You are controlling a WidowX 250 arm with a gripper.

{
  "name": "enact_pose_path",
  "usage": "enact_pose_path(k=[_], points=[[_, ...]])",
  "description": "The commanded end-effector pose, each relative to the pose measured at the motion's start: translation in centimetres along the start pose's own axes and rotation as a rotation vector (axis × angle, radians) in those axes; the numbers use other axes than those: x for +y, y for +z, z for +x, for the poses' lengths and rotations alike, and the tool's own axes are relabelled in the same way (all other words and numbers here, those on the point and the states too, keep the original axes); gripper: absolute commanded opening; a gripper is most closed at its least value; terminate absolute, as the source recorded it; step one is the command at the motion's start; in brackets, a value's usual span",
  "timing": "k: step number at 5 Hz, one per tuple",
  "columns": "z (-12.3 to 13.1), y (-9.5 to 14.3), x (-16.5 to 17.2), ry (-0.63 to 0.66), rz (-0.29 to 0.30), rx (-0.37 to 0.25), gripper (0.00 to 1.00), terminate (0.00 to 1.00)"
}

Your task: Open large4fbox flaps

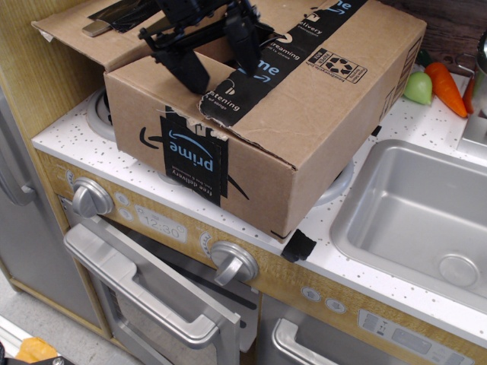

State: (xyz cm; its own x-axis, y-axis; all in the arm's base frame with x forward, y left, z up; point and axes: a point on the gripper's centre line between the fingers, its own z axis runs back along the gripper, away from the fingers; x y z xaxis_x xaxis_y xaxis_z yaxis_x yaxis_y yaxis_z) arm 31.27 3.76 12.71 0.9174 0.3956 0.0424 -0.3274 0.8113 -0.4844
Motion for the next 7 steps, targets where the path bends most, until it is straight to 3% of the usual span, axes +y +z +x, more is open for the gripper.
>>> enact_pose_path(k=[1,2,3,4,7], points=[[-0.2,0.6,-3.7,0.159,-0.18,-0.023,1.0,0.0],[-0.2,0.9,-5.2,0.23,-0.245,0.0,1.0,0.0],[-0.4,1.4,-6.2,0.245,-0.258,-0.003,1.0,0.0],[-0.4,2.4,-8.0,0.244,-0.235,-0.015,1.0,0.0],[-2.9,2.6,-13.2,0.317,-0.358,-0.177,1.0,0.0]])
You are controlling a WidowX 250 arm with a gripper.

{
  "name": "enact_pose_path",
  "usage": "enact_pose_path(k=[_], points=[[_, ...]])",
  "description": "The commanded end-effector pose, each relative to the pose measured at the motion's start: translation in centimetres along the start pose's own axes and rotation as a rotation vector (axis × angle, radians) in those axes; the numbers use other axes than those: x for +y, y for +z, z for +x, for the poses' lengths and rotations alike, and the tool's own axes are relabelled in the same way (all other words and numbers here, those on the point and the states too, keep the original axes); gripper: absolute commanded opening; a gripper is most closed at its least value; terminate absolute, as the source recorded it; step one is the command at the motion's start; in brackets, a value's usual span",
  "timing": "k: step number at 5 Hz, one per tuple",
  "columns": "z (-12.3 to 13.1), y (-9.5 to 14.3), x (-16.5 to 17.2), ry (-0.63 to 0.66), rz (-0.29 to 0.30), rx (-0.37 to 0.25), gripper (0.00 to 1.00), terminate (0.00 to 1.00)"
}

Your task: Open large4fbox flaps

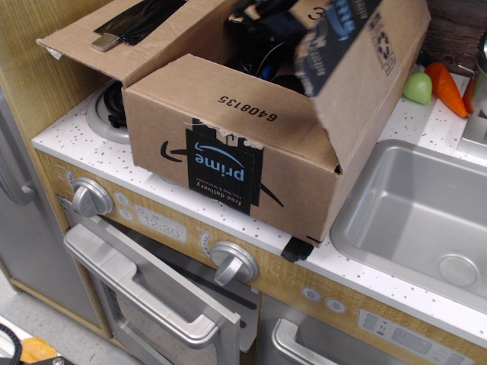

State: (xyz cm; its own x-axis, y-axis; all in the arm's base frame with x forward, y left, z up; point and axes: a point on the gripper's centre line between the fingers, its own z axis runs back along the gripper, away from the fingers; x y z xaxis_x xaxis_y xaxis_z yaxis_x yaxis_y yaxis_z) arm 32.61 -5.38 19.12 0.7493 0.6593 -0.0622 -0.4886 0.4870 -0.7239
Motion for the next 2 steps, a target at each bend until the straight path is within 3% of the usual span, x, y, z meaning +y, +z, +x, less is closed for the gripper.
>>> enact_pose_path(k=[1,2], points=[[-3.3,-0.4,-3.1,0.016,-0.131,-0.091,1.0,0.0],[-5.3,-1.6,-4.5,0.042,-0.182,-0.137,1.0,0.0]])
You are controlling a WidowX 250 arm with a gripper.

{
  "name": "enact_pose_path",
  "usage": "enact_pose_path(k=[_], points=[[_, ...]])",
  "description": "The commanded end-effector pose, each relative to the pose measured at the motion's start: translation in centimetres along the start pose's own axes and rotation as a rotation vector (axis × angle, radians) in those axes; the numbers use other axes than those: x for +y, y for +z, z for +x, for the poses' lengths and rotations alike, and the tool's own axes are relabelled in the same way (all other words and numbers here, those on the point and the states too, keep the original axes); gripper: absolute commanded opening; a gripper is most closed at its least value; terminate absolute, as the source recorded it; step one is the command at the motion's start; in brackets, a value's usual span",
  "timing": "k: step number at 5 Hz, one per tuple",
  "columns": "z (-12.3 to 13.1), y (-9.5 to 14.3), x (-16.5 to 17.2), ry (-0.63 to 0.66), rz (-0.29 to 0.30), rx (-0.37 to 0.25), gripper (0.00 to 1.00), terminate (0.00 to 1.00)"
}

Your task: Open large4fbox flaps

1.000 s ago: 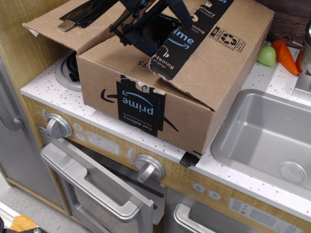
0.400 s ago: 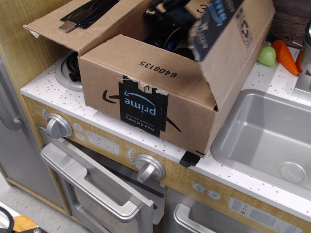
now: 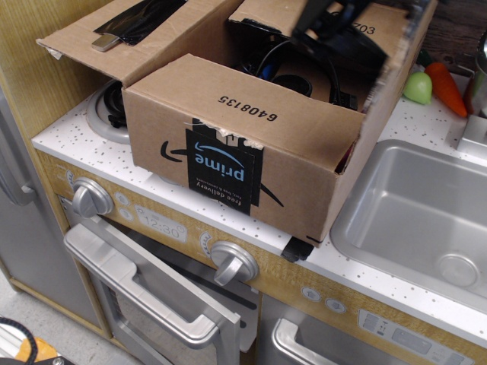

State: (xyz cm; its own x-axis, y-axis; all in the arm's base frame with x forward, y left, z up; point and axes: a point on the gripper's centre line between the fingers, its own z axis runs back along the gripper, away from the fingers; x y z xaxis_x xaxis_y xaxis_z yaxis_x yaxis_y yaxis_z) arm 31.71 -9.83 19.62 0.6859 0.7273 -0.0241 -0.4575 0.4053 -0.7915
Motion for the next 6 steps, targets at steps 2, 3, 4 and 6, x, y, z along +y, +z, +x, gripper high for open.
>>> enact_pose_path(k=[2,3,4,6], points=[[-4.1,-2.7,-1.0,0.024,-0.149,-0.08,1.0,0.0],[-3.4,-3.9,1.0,0.056,-0.218,-0.05,1.0,0.0],[-3.4,-5.3,2.1,0.036,-0.183,-0.092,1.0,0.0],[-4.6,-7.1,2.9,0.026,-0.072,-0.171,1.0,1.0]])
